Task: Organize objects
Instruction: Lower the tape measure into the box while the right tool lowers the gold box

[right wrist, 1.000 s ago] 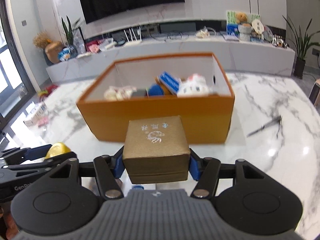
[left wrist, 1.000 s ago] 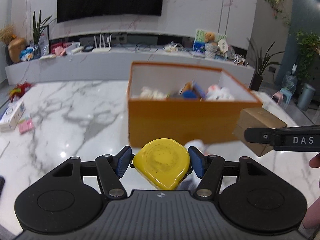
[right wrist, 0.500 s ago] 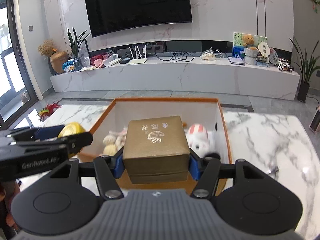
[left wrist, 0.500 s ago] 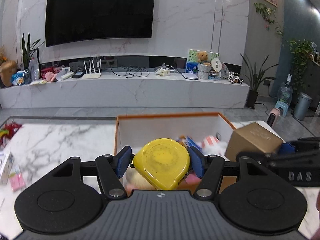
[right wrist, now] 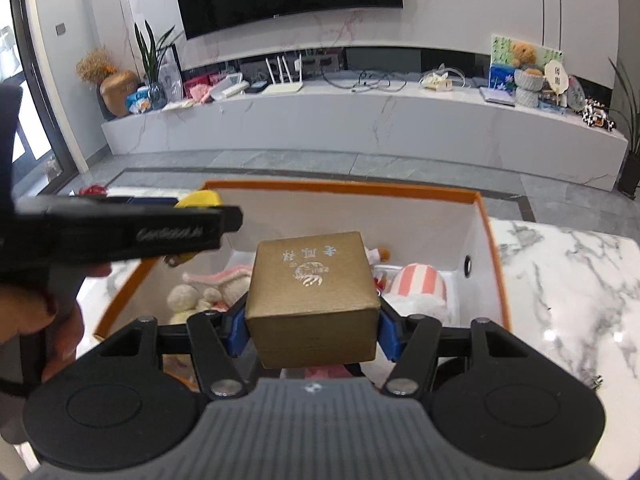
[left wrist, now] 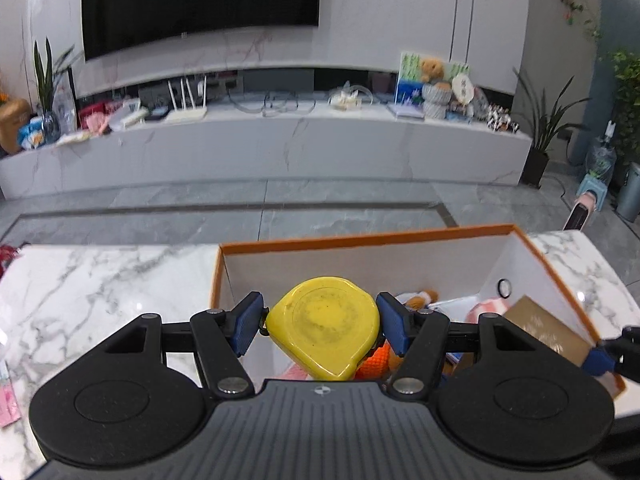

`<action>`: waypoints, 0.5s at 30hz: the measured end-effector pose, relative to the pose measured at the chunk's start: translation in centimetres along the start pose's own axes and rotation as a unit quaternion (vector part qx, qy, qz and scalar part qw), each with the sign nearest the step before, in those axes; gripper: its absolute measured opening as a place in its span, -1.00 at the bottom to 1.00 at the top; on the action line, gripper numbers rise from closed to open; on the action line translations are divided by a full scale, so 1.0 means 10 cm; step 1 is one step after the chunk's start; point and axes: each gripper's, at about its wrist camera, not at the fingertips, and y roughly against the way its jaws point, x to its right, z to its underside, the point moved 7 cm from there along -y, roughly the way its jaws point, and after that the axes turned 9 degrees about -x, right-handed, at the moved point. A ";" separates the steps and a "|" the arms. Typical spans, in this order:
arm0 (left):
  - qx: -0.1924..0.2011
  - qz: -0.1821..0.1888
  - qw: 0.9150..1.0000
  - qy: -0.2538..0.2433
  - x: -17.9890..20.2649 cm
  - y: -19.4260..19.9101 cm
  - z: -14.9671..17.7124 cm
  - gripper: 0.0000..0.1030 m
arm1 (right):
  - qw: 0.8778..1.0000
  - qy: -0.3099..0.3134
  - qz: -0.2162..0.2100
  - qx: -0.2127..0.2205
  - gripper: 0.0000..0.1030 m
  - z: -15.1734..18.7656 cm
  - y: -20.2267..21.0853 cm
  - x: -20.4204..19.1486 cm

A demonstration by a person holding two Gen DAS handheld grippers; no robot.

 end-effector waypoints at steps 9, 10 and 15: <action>-0.052 0.000 0.999 -0.003 0.05 -0.36 -0.04 0.41 | 1.000 0.006 -0.004 -0.026 0.21 0.09 -0.25 0.03; -0.056 -0.002 0.998 -0.003 0.05 -0.39 -0.03 0.41 | 1.000 0.006 -0.003 -0.029 0.21 0.10 -0.27 0.03; -0.070 -0.009 0.998 -0.005 0.08 -0.48 -0.03 0.41 | 0.999 0.004 -0.006 -0.039 0.21 0.11 -0.33 0.01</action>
